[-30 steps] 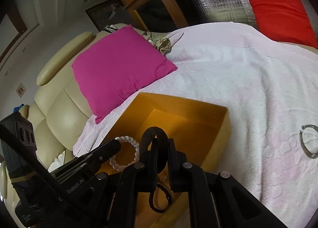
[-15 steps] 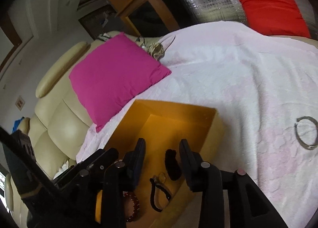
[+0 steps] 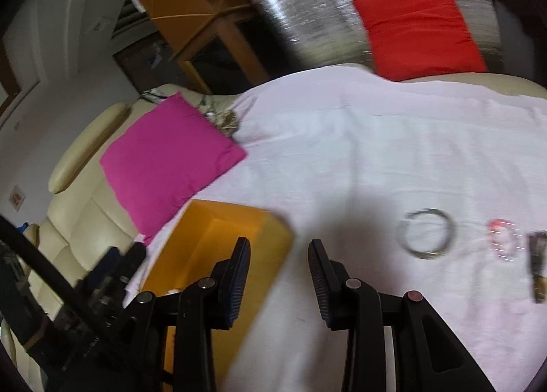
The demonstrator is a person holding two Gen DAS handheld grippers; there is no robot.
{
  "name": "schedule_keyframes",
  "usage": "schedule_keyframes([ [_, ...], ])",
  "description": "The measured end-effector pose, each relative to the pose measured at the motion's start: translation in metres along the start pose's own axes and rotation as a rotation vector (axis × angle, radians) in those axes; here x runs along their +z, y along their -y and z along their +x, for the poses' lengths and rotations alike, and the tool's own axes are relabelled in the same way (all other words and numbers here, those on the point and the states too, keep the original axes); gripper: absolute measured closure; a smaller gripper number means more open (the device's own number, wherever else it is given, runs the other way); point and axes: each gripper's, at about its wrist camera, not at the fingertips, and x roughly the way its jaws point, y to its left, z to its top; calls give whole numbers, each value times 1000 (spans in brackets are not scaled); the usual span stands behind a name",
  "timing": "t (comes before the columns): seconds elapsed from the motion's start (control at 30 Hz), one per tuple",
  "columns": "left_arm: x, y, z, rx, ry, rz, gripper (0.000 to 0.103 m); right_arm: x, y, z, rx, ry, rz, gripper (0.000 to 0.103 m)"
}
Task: Organize jewelry
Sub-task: 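Grasp the silver bangle with the left tool while the right tool grasps the gold wristwatch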
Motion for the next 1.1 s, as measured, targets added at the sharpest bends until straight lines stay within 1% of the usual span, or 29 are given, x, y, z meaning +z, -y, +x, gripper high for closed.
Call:
schedule_keyframes([
  [0.07,-1,15,-7,-19,23,18,31,0,17,-17,-30,16,25,65],
  [0.17,-4,38,-15,-56,41,52,31,-1,49,-54,-85,38,65,65],
  [0.23,-7,58,-20,-95,49,84,30,-6,75,-83,-130,52,101,65],
  [0.3,-10,78,-23,-140,37,109,30,-10,102,-107,-157,60,145,65],
  [0.4,-12,104,-23,-201,8,128,30,-20,152,-142,-203,76,245,65],
  [0.53,-17,135,-20,-285,-30,145,30,-23,203,-162,-218,76,352,65],
  [0.6,-23,147,-15,-319,-58,141,30,-23,219,-161,-228,61,384,65],
  [0.67,-33,161,-6,-349,-103,151,30,-22,232,-155,-221,31,415,65],
  [0.73,-38,169,1,-353,-145,154,30,-22,237,-149,-204,12,420,65],
  [0.83,-38,174,15,-342,-207,142,30,-23,236,-127,-137,-50,434,65],
  [0.9,-34,173,25,-328,-222,147,30,-25,232,-117,-102,-79,424,64],
  [1.03,-29,166,50,-291,-271,160,30,-26,214,-93,-72,-123,394,64],
  [1.1,-29,161,61,-277,-291,156,30,-25,212,-80,-79,-131,404,64],
])
